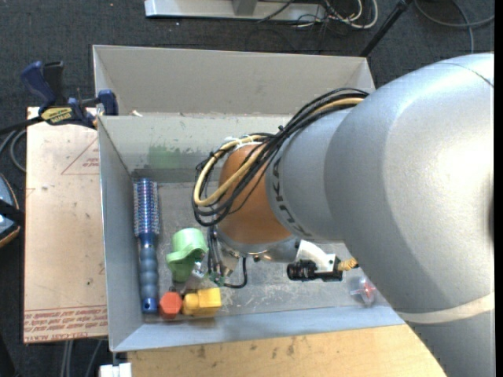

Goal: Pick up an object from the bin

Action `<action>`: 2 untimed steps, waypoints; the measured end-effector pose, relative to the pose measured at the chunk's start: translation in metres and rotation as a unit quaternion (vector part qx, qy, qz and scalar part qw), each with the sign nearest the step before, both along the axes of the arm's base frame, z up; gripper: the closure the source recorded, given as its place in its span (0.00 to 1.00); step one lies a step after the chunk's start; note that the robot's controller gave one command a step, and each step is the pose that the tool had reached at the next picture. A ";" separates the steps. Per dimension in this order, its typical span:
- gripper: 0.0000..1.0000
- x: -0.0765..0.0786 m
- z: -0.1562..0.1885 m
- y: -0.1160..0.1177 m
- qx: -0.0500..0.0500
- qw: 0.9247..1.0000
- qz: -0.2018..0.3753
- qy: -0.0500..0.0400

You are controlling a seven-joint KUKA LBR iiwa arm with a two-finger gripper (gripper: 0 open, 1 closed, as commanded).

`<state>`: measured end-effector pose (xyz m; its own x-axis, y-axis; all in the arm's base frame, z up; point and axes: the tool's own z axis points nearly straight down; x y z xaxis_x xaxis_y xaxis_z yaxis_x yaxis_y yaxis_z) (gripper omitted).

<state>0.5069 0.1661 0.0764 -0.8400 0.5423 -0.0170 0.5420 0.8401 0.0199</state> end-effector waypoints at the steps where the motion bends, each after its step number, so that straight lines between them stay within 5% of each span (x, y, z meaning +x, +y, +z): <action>1: 1.00 -0.001 0.001 0.000 0.000 1.000 0.000 0.004; 2: 1.00 0.001 0.065 0.001 -0.002 1.000 0.001 0.010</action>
Offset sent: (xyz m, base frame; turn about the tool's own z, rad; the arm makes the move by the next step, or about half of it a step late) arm 0.0000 0.0000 0.0000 0.0000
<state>0.5079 0.1673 0.1416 -0.8415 0.5403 -0.0035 0.5403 0.8415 0.0054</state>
